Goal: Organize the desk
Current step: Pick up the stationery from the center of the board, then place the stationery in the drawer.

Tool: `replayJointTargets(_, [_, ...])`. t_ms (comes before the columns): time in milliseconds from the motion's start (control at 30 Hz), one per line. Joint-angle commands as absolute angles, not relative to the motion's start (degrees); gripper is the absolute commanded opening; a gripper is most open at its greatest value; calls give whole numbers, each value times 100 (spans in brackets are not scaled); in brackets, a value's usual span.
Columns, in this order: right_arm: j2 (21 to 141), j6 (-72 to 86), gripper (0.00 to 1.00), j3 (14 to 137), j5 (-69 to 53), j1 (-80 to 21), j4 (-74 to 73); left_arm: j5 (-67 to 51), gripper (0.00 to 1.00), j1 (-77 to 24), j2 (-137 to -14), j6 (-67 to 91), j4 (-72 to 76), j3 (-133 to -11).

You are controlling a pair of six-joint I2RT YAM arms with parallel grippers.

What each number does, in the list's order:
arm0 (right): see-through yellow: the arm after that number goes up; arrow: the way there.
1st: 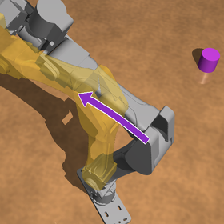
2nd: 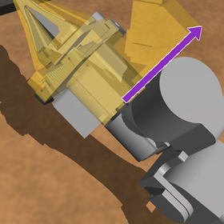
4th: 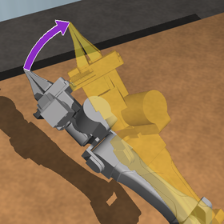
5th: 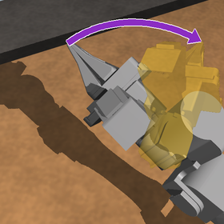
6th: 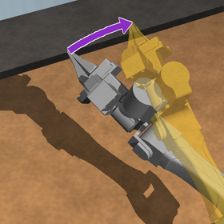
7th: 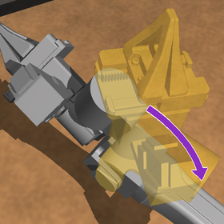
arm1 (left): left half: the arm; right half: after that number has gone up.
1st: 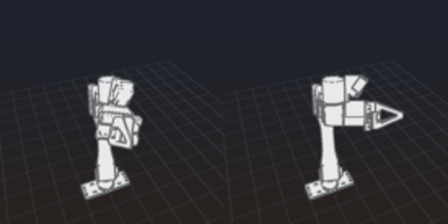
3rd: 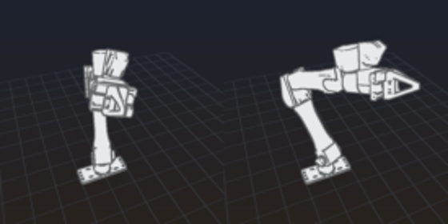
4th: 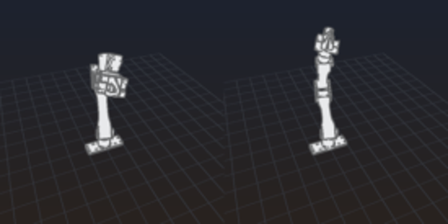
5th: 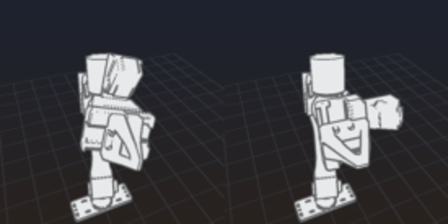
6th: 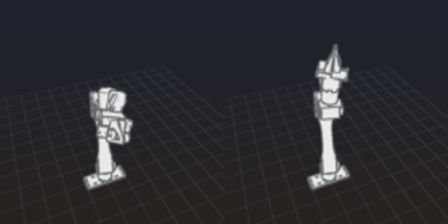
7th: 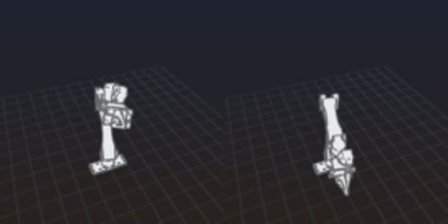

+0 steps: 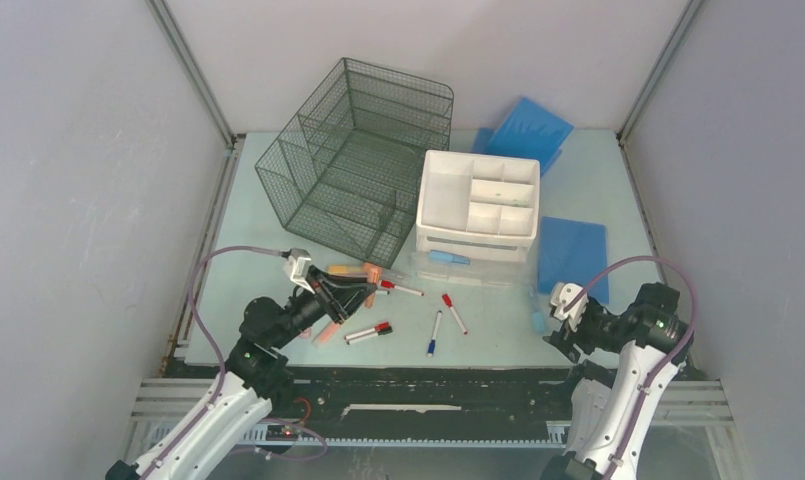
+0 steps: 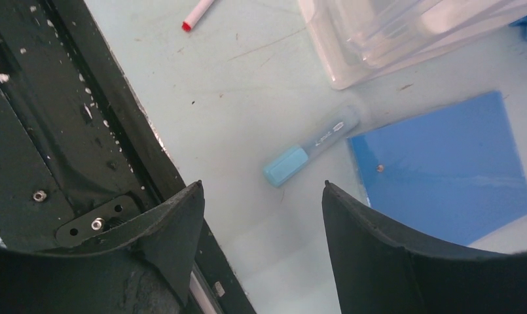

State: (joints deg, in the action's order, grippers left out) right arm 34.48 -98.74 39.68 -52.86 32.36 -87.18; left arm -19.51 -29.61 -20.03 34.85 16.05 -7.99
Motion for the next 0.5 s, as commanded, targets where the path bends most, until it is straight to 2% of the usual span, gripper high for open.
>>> replayJointTargets(0, [3655,-9459,74,4574,-5726,3225,-9176,-2694,0,-2944,-2087,3063,2305,-1176])
replayJointTargets(133, [3809,-8723,74,4813,-5934,3221,-8978,-2961,0,-2949,-2568,2950,2547,-1553])
replayJointTargets(267, [3861,-7457,74,4943,-6263,3243,-8149,-3172,0,-2974,-3200,2630,2531,-2145])
replayJointTargets(467, [4040,-6967,74,4950,-6240,3223,-7841,-3093,0,-3428,-4063,1684,1721,-3183])
